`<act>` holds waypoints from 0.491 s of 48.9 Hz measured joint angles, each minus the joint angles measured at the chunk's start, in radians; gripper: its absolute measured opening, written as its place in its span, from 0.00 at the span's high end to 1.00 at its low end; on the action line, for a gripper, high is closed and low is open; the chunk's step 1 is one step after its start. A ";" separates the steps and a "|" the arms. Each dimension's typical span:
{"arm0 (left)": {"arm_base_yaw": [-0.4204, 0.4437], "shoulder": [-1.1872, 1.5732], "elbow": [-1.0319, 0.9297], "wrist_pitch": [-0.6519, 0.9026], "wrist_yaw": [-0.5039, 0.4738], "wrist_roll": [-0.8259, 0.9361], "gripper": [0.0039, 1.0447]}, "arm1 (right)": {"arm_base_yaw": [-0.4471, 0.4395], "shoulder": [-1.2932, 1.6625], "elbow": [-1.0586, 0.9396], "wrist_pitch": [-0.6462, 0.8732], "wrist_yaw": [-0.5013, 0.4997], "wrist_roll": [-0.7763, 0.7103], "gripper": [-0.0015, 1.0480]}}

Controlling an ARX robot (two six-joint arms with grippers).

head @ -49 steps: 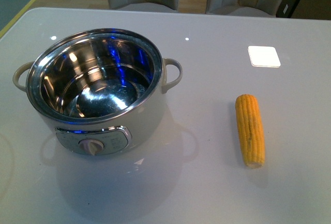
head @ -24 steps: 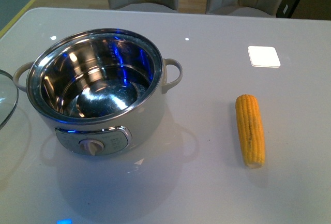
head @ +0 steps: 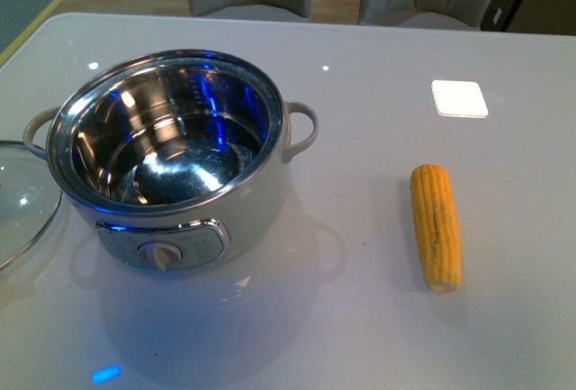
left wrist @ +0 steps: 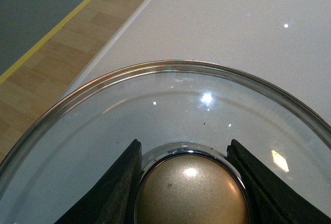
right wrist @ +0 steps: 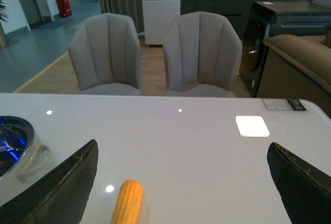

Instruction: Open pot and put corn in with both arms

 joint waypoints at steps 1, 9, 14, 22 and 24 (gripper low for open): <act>0.000 0.006 0.001 0.003 0.002 0.001 0.58 | 0.000 0.000 0.000 0.000 0.000 0.000 0.08; 0.005 0.037 0.016 0.013 0.008 -0.001 0.58 | 0.000 0.000 0.000 0.000 0.000 0.000 0.08; 0.010 0.043 0.019 0.017 0.017 0.002 0.51 | 0.000 0.000 0.000 0.000 0.000 0.000 0.08; 0.011 0.042 0.014 0.023 0.016 0.006 0.24 | 0.000 0.000 0.000 0.000 0.000 0.000 0.08; 0.011 0.035 0.006 0.023 0.016 0.006 0.16 | 0.000 0.000 0.000 0.000 0.000 0.000 0.08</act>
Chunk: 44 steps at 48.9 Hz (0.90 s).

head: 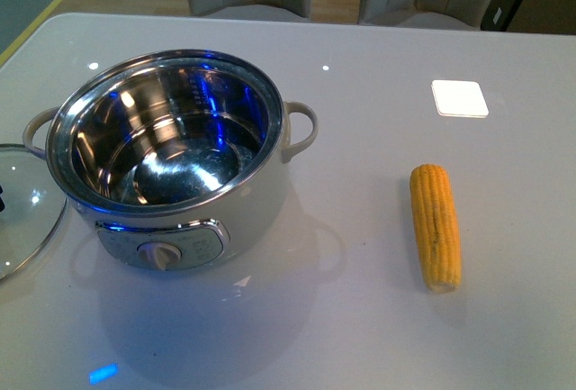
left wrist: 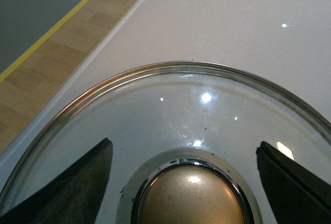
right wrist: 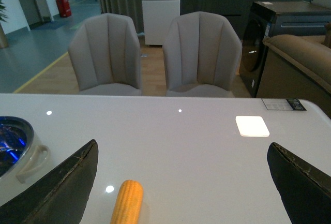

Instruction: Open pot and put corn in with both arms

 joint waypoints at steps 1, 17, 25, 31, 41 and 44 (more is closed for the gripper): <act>0.000 -0.005 -0.004 0.000 0.000 0.000 0.12 | 0.000 0.000 0.000 0.000 0.000 0.000 0.08; 0.051 -0.281 -0.118 -0.114 0.032 0.008 0.06 | 0.000 0.000 0.000 0.000 0.000 0.000 0.08; 0.107 -0.510 -0.201 -0.240 0.103 0.006 0.06 | 0.000 0.000 0.000 0.000 0.000 0.000 0.08; 0.132 -0.692 -0.272 -0.332 0.173 -0.001 0.06 | 0.000 0.000 0.000 0.000 0.000 0.000 0.08; 0.171 -1.072 -0.380 -0.555 0.301 -0.037 0.06 | 0.000 0.000 0.000 0.000 0.000 0.000 0.08; 0.190 -1.213 -0.399 -0.655 0.336 -0.056 0.06 | 0.000 0.000 0.000 0.000 0.000 0.000 0.08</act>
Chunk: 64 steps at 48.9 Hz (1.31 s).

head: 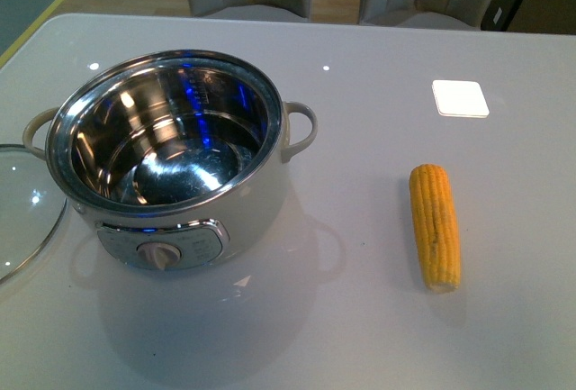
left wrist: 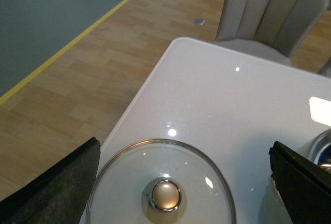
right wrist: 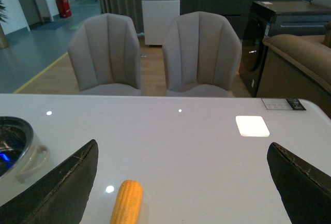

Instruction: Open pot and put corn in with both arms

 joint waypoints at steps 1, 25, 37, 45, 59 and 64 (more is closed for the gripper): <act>0.007 -0.045 -0.005 -0.034 0.011 -0.005 0.06 | 0.000 0.000 0.000 0.000 0.000 0.000 0.08; 0.062 -0.508 -0.052 -0.426 0.075 -0.039 0.06 | 0.000 0.000 0.000 0.000 0.000 0.000 0.08; 0.039 -0.520 -0.162 -0.143 0.203 -0.027 0.24 | 0.000 0.000 0.000 0.000 0.000 0.000 0.08; -0.075 -0.651 -0.238 -0.139 0.117 -0.019 0.48 | 0.000 0.000 0.000 0.000 0.000 0.000 0.08; -0.301 -0.896 -0.317 -0.299 -0.105 -0.018 0.97 | 0.000 0.000 0.000 0.000 0.000 0.000 0.08; -0.363 -0.964 -0.331 -0.350 -0.162 -0.017 0.97 | 0.000 0.000 0.000 0.000 0.000 0.000 0.08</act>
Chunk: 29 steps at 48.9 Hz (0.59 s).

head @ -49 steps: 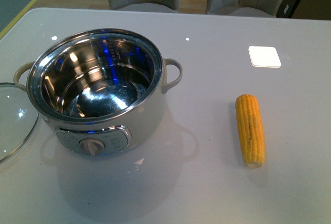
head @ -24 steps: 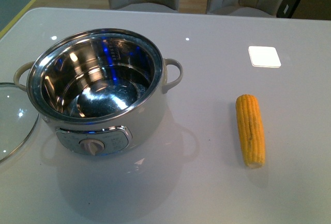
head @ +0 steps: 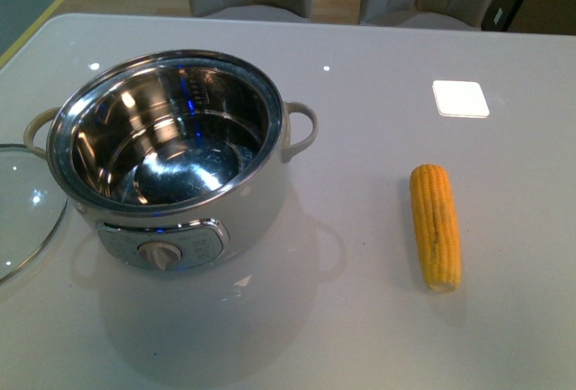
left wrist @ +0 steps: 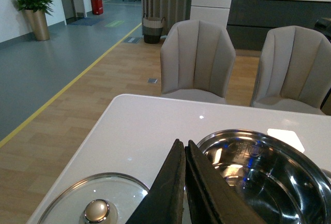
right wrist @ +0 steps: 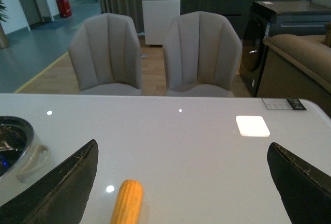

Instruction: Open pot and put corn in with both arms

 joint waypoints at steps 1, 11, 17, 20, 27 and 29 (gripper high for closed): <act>-0.004 -0.005 -0.001 -0.004 -0.005 0.000 0.97 | 0.000 0.000 0.000 0.000 0.000 0.000 0.08; -0.103 -0.085 -0.033 -0.042 -0.122 0.002 0.97 | 0.000 0.000 0.000 0.000 0.000 0.000 0.08; -0.186 -0.145 -0.033 -0.095 -0.182 0.002 0.97 | 0.000 0.000 0.000 0.000 0.001 0.000 0.08; -0.188 -0.162 -0.033 -0.113 -0.185 0.002 0.97 | 0.000 0.000 0.000 0.000 0.001 0.000 0.08; -0.189 -0.202 -0.033 -0.152 -0.184 0.002 0.97 | 0.000 0.000 0.000 0.000 0.001 0.000 0.08; -0.189 -0.220 -0.033 -0.171 -0.185 0.002 0.97 | 0.000 0.000 0.000 0.000 0.001 0.000 0.08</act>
